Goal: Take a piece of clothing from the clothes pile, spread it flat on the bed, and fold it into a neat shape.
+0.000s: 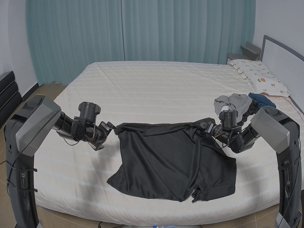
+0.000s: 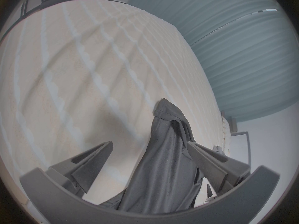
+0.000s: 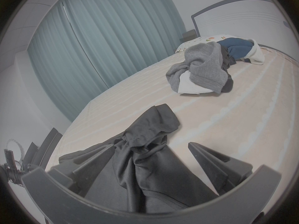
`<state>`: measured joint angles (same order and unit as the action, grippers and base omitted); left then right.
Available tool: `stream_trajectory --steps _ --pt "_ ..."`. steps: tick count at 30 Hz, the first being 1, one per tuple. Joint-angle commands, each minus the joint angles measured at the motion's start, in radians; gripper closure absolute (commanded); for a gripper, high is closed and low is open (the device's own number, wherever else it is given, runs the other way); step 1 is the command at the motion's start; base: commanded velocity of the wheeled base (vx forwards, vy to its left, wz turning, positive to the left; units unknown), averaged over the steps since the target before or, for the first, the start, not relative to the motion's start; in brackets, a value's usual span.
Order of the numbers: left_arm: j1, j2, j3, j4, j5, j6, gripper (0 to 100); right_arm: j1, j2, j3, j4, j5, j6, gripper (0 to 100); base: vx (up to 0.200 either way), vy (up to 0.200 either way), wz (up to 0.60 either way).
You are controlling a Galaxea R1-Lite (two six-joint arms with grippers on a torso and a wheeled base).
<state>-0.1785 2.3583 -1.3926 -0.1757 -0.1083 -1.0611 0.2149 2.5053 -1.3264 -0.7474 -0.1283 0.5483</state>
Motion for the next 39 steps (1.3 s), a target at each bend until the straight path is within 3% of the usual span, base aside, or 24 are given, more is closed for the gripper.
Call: stream_trajectory --steps 1,3,4,12,17,21,28,29,36,39 --pt "-0.001 -0.093 0.207 -0.166 -0.024 -0.054 0 0.004 0.090 -0.182 0.106 -0.001 0.004 0 0.000 0.000 0.00" --pt "-0.007 -0.099 0.256 -0.218 -0.024 -0.073 0 0.006 0.118 -0.240 0.154 -0.001 0.012 0 0.000 0.000 0.00" --pt "-0.009 -0.102 0.276 -0.243 -0.025 -0.080 0 0.008 0.135 -0.269 0.174 -0.002 0.021 100 0.000 0.000 0.00" --pt "-0.015 -0.094 0.331 -0.340 -0.027 -0.091 0 0.014 0.236 -0.493 0.289 -0.017 0.036 100 0.000 0.000 0.00" --pt "-0.015 -0.093 0.336 -0.340 -0.024 -0.092 0 0.008 0.285 -0.656 0.324 -0.083 0.094 100 0.000 0.000 0.00" --pt "-0.016 -0.091 0.348 -0.341 -0.022 -0.088 0 0.001 0.282 -0.674 0.250 -0.094 0.147 100 0.000 0.000 0.00" --pt "-0.019 -0.091 0.359 -0.343 -0.019 -0.086 0 -0.002 0.305 -0.674 0.135 -0.094 0.140 100 0.000 0.000 0.00" --pt "-0.021 -0.093 0.362 -0.343 -0.017 -0.086 0 -0.002 0.305 -0.674 0.138 -0.093 0.140 0 0.000 0.000 0.00" --pt "-0.032 -0.093 0.414 -0.412 -0.004 -0.077 0 -0.045 0.287 -0.671 0.281 -0.105 0.127 0 0.000 0.000 0.00" --pt "-0.033 -0.093 0.428 -0.444 -0.004 -0.077 0 -0.061 0.196 -0.542 0.273 -0.088 0.127 0 0.000 0.000 0.00"
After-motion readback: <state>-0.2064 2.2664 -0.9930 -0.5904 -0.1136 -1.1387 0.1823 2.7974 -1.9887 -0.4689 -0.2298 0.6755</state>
